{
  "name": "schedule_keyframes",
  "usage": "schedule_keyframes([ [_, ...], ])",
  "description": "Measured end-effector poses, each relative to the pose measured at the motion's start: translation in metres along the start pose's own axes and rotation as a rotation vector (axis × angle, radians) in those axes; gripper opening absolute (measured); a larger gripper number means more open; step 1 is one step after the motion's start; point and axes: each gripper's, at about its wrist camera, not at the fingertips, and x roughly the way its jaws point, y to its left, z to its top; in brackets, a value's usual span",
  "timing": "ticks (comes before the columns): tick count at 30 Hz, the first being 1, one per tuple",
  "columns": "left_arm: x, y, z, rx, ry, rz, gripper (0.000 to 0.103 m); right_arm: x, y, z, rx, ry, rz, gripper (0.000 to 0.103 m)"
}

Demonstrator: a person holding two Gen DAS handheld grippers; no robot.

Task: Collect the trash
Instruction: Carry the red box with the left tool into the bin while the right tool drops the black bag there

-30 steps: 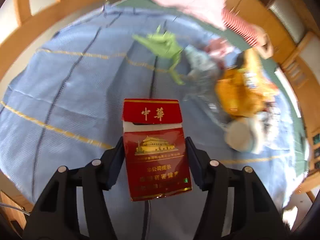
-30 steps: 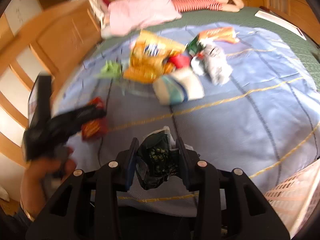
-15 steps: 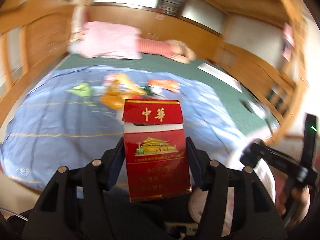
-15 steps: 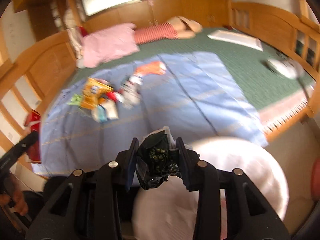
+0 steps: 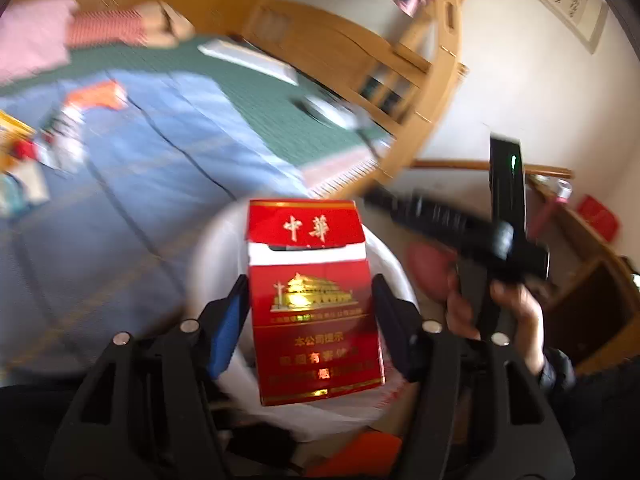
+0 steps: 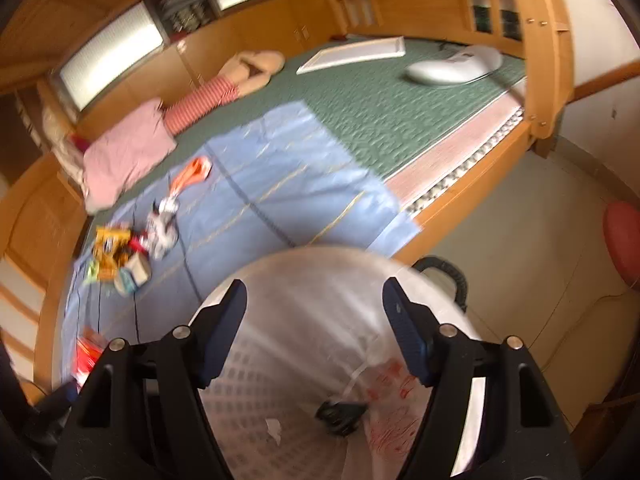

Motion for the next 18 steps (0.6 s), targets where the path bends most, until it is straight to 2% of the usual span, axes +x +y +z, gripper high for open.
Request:
schedule_keyframes([
  [1, 0.008, 0.001, -0.002, -0.017, 0.016, -0.021, 0.085, -0.001, -0.004, 0.002, 0.005, -0.009, -0.014, 0.071],
  [2, 0.014, 0.004, -0.003, -0.038, 0.024, -0.033, 0.093, -0.002, -0.012, 0.003, 0.009, -0.016, -0.027, 0.071],
  [5, 0.015, 0.016, -0.002, -0.086, 0.012, -0.032, 0.093, 0.003, -0.019, 0.003, 0.025, -0.02, -0.04, 0.071],
  [8, -0.013, 0.039, 0.005, -0.112, -0.068, 0.068, 0.093, 0.011, -0.01, 0.001, 0.017, -0.001, -0.031, 0.071],
  [11, -0.053, 0.078, 0.012, -0.184, -0.167, 0.191, 0.093, 0.02, 0.018, 0.003, -0.02, 0.023, 0.01, 0.071],
  [16, -0.133, 0.166, 0.017, -0.367, -0.318, 0.43, 0.093, 0.043, 0.096, 0.017, -0.113, 0.087, 0.15, 0.071],
  [17, -0.146, 0.179, 0.016, -0.392, -0.33, 0.474, 0.093, 0.05, 0.116, 0.021, -0.142, 0.106, 0.181, 0.071],
  [18, -0.159, 0.198, 0.015, -0.42, -0.339, 0.549, 0.093, 0.059, 0.142, 0.025, -0.182, 0.128, 0.214, 0.071],
])
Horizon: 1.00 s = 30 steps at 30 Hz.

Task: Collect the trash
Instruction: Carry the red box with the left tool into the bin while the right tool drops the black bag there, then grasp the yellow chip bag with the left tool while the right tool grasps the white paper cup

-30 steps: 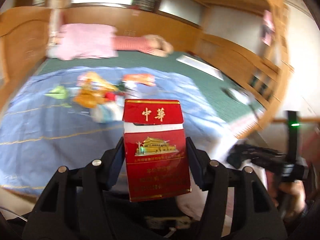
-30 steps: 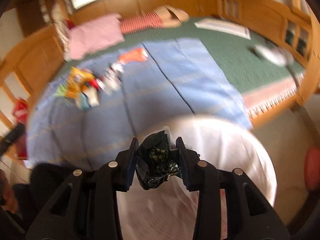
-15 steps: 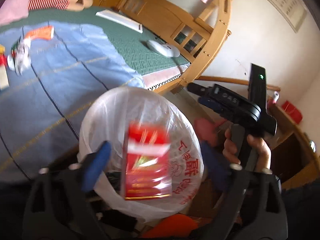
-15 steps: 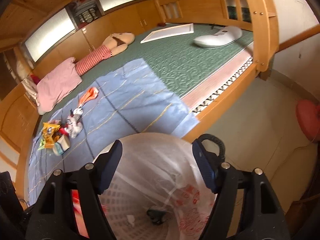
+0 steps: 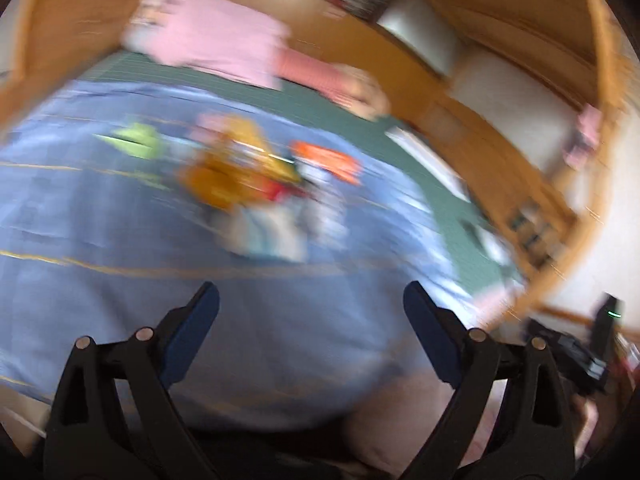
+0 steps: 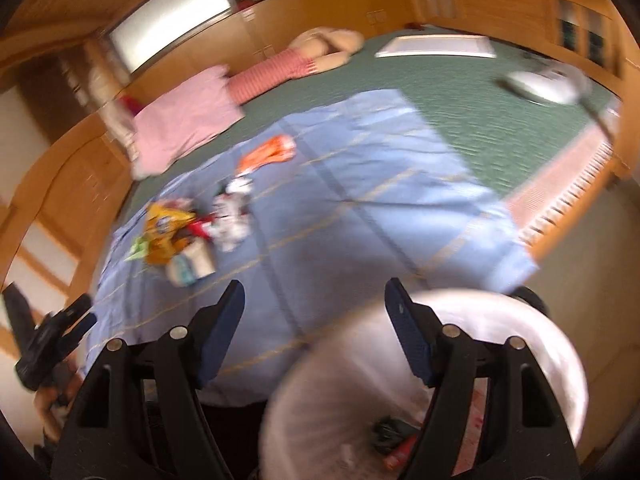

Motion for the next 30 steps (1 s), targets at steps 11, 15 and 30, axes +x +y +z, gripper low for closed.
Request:
schedule_keyframes([
  [11, 0.041, 0.129, 0.023, -0.189, 0.109, 0.3, 0.07, 0.215, 0.227, 0.046, -0.223, 0.176, 0.206, 0.059],
  [15, 0.028, 0.126, 0.029, -0.176, 0.045, 0.36, 0.084, 0.288, 0.238, 0.057, -0.032, 0.209, 0.193, 0.057],
  [30, -0.019, 0.172, 0.028, -0.412, -0.052, 0.42, 0.086, 0.25, 0.305, 0.005, -0.175, 0.514, 0.523, 0.009],
])
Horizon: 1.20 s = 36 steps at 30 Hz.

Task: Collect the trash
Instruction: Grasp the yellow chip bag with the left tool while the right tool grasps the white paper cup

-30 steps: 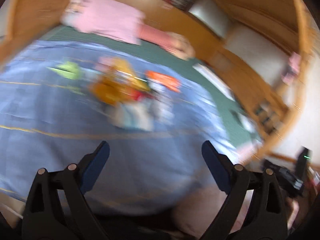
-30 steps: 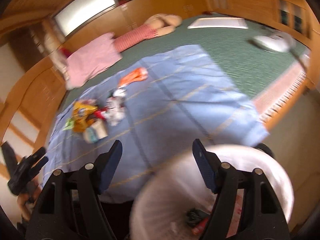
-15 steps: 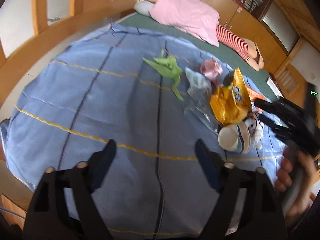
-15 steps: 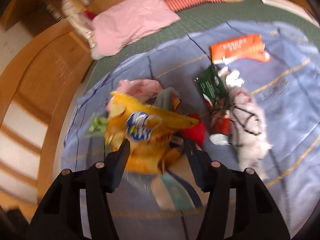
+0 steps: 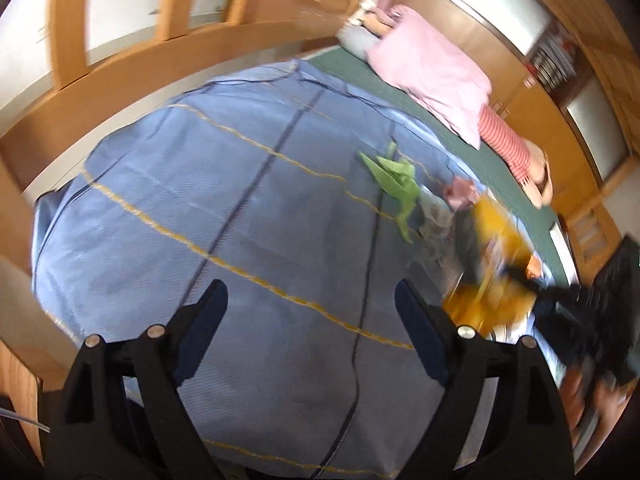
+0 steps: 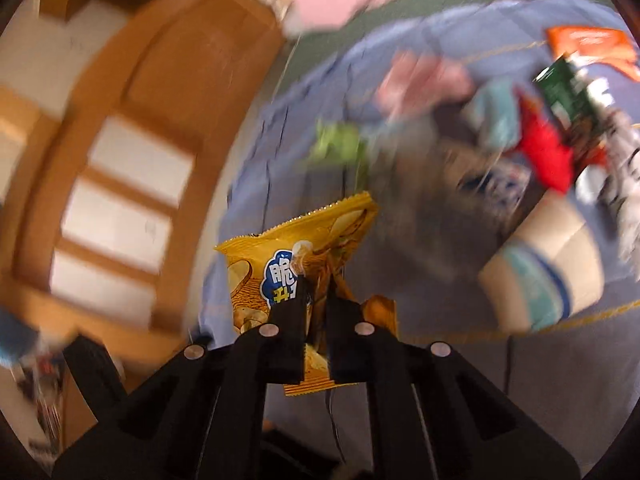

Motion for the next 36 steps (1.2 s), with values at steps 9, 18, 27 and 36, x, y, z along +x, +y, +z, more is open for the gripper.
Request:
schedule_keyframes([
  [9, 0.021, -0.008, -0.014, 0.021, 0.141, -0.087, 0.09, -0.053, -0.03, -0.005, 0.068, -0.223, -0.2, 0.068],
  [18, 0.05, -0.03, -0.027, 0.032, 0.249, -0.206, 0.091, -0.026, -0.123, -0.021, 0.501, -0.147, -0.373, 0.085],
  [27, 0.081, -0.041, -0.04, 0.008, 0.33, -0.285, 0.071, -0.013, -0.108, -0.014, 0.42, -0.242, -0.267, 0.024],
  [36, 0.075, -0.051, -0.045, 0.107, 0.296, -0.274, 0.011, -0.054, -0.064, -0.045, 0.224, -0.294, -0.319, 0.022],
])
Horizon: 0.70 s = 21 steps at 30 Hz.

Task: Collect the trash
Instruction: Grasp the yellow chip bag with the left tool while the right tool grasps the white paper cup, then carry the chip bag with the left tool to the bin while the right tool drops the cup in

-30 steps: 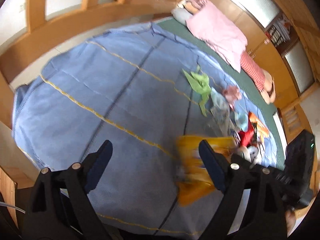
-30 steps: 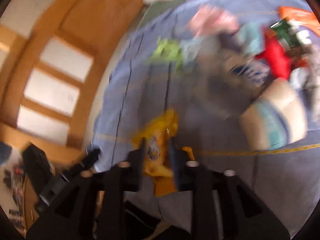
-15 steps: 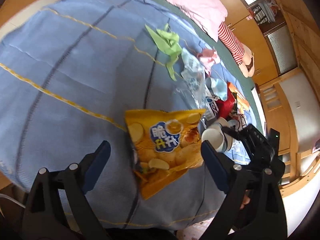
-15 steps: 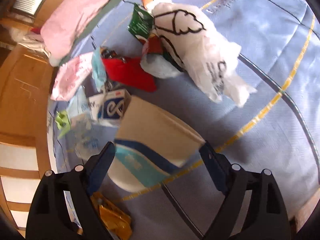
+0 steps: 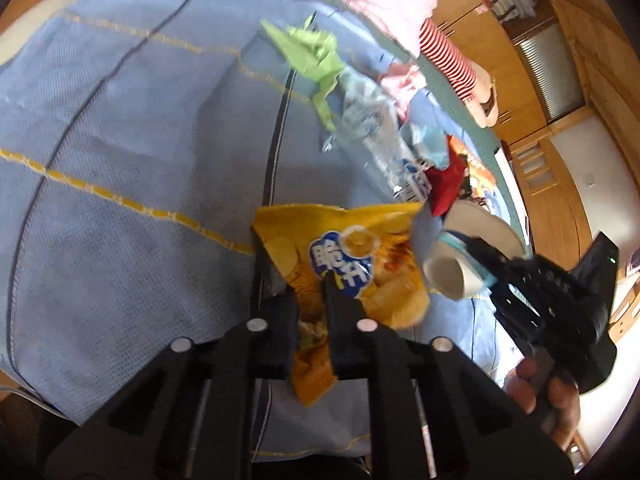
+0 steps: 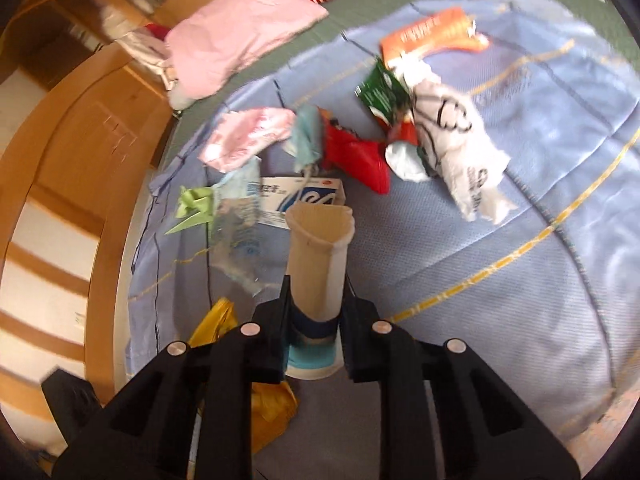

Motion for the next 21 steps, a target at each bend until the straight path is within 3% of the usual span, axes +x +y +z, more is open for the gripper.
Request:
schedule_keyframes([
  [5, -0.037, -0.012, -0.003, 0.071, -0.155, 0.024, 0.007, -0.04, 0.012, -0.013, -0.103, -0.073, -0.013, 0.022],
  [8, -0.076, -0.033, -0.017, 0.179, -0.29, 0.12, 0.007, -0.067, 0.023, -0.024, -0.187, -0.12, -0.02, 0.022],
  [12, -0.128, -0.063, -0.043, 0.26, -0.431, 0.168, 0.007, -0.111, 0.026, -0.042, -0.297, -0.191, -0.033, 0.022],
  [17, -0.172, -0.098, -0.089, 0.322, -0.512, 0.148, 0.007, -0.166, 0.013, -0.057, -0.367, -0.253, -0.021, 0.022],
  [21, -0.192, -0.123, -0.114, 0.383, -0.529, 0.126, 0.007, -0.203, -0.005, -0.067, -0.394, -0.292, -0.024, 0.022],
])
